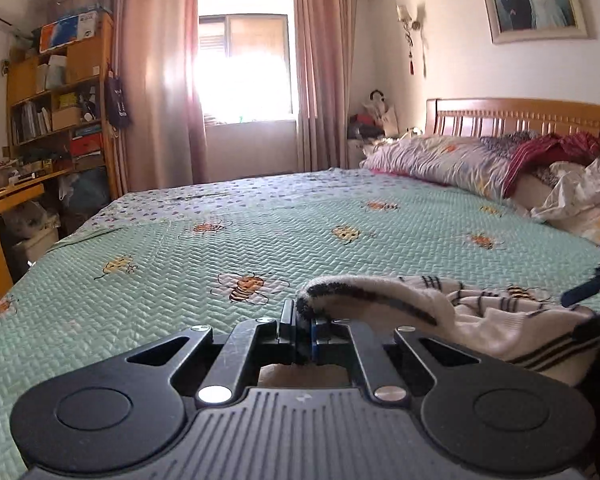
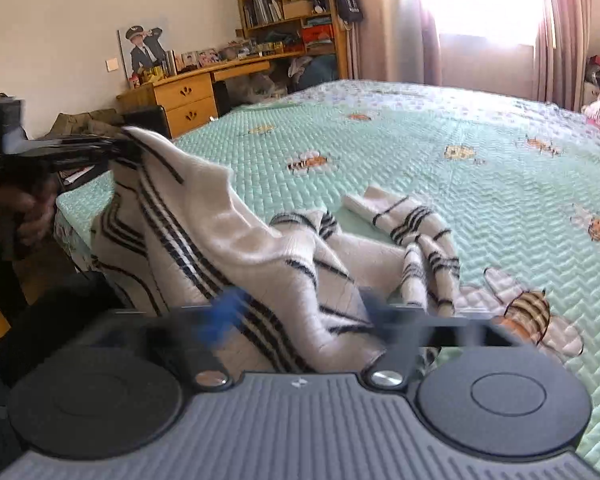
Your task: Fold clothes
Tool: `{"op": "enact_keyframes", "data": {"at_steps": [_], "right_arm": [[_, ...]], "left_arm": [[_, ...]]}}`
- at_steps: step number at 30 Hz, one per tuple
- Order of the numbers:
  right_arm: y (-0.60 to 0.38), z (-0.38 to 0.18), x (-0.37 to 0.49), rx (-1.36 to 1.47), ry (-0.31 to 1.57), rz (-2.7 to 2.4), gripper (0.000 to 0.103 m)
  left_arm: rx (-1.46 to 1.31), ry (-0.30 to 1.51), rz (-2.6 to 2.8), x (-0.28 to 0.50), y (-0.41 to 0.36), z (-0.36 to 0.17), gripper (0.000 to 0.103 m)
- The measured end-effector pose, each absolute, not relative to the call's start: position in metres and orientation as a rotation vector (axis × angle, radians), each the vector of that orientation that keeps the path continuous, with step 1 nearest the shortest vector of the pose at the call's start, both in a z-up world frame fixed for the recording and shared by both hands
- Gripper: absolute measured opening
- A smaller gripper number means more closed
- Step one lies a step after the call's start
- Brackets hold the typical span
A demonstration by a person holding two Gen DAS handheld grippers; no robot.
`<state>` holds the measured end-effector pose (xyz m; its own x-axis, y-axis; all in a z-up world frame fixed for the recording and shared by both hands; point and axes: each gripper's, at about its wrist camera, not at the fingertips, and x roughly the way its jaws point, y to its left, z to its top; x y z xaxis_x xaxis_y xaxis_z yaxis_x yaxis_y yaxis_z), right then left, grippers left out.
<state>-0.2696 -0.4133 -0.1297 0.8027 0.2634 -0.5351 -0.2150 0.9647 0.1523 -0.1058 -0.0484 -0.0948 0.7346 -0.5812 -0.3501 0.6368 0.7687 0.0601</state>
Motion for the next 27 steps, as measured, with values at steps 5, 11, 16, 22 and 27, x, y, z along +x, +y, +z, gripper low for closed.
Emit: {"op": "enact_keyframes", "data": {"at_steps": [5,11,16,22,27], "right_arm": [[-0.391,-0.154,-0.262,0.02,0.619,0.309,0.088],[-0.384,-0.157,-0.235,-0.036,0.732,0.28,0.015],[-0.385,-0.076,-0.243,-0.088,0.443,0.213,0.014],[-0.378,0.045,-0.254,-0.285,0.024,0.076,0.014],[-0.376,0.149,-0.247,-0.399,-0.248,-0.043,0.012]], "left_arm": [[0.16,0.345,-0.658,-0.127,-0.039,-0.101,0.006],[0.107,0.343,-0.622,-0.129,-0.032,-0.099,0.006],[0.091,0.206,-0.593,-0.125,-0.037,-0.051,0.005],[0.123,-0.127,-0.495,-0.13,-0.053,0.071,0.005],[0.15,-0.361,-0.413,-0.15,-0.075,0.182,0.006]]}}
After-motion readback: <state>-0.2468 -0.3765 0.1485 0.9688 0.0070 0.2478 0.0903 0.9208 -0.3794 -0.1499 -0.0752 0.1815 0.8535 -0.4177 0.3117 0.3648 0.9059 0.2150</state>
